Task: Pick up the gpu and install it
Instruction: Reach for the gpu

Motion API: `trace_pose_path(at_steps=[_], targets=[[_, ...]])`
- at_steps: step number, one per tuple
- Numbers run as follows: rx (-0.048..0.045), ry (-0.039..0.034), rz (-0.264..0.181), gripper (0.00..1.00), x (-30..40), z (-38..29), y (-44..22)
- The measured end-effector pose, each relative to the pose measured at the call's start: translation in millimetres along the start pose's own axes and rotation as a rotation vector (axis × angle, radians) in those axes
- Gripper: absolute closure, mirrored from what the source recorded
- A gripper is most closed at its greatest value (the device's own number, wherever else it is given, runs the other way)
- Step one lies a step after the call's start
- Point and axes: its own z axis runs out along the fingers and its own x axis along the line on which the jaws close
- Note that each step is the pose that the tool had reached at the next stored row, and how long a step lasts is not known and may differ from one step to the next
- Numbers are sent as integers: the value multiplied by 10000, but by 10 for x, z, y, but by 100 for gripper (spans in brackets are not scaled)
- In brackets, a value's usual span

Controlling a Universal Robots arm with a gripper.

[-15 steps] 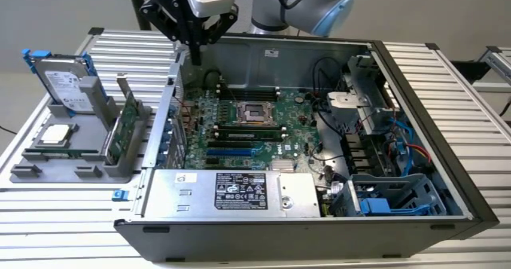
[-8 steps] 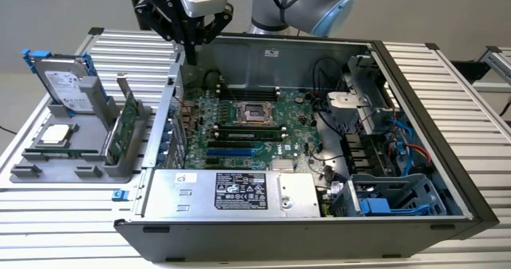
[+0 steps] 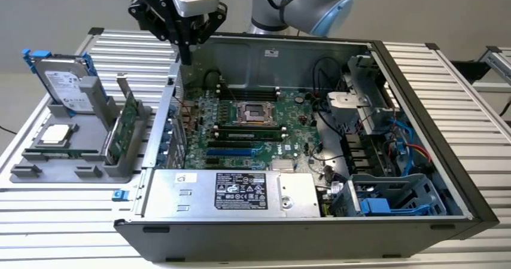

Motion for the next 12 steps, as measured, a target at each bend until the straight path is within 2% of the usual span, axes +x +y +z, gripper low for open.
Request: trace_pose_path(at_steps=[12], targets=[[0,0,-1,100,90,-1,-6]])
